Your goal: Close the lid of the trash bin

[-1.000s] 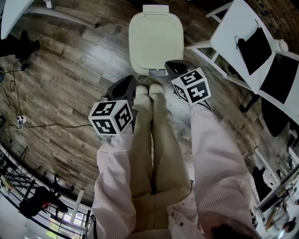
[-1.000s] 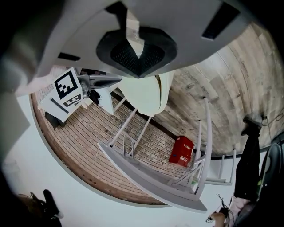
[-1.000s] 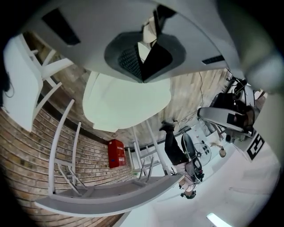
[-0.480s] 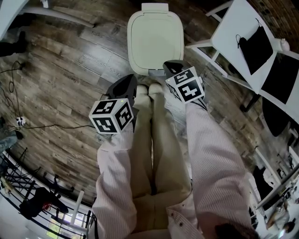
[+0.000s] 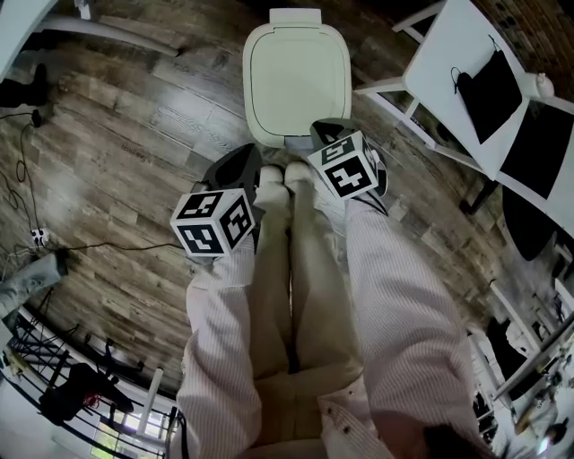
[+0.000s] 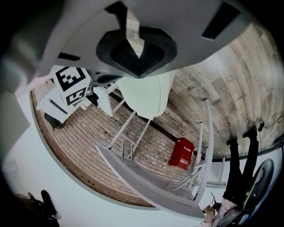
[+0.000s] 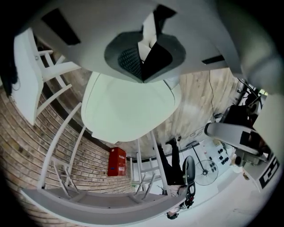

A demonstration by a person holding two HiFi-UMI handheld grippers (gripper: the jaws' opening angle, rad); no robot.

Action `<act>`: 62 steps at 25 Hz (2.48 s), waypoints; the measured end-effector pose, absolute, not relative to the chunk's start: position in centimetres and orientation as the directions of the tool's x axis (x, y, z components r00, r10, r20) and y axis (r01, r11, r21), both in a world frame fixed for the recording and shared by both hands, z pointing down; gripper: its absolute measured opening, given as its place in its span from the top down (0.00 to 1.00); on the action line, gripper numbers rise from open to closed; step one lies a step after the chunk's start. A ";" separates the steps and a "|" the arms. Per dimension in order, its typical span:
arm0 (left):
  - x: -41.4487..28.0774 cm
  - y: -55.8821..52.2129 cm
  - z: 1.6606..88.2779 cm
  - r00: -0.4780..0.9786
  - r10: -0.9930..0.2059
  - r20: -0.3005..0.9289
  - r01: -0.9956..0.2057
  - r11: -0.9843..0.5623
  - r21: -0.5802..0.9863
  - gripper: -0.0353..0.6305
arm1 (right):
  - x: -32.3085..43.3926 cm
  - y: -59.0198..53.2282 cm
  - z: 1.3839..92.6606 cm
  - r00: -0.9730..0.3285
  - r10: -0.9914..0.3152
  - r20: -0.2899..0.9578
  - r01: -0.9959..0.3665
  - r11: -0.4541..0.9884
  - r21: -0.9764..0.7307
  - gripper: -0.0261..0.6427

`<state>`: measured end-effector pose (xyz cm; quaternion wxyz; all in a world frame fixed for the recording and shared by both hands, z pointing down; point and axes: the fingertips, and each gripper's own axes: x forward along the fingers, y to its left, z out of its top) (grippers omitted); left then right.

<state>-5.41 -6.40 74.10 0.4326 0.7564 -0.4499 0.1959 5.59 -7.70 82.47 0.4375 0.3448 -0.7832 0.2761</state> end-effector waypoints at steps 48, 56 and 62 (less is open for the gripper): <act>-11.8 -15.1 34.0 0.579 -0.783 0.226 -0.797 -0.487 0.357 0.96 | 6.1 -14.0 37.3 -0.497 -0.812 0.307 -0.867 0.449 -0.215 0.95; -12.6 -15.8 29.0 0.563 -0.815 0.140 -0.809 -0.508 0.295 0.96 | 7.1 -14.9 31.8 -0.492 -0.849 0.193 -0.866 0.454 -0.209 0.96; -12.9 -15.6 26.1 0.557 -0.823 0.110 -0.824 -0.531 0.198 0.96 | 8.0 -15.2 28.7 -0.467 -0.875 0.128 -0.878 0.443 -0.180 0.95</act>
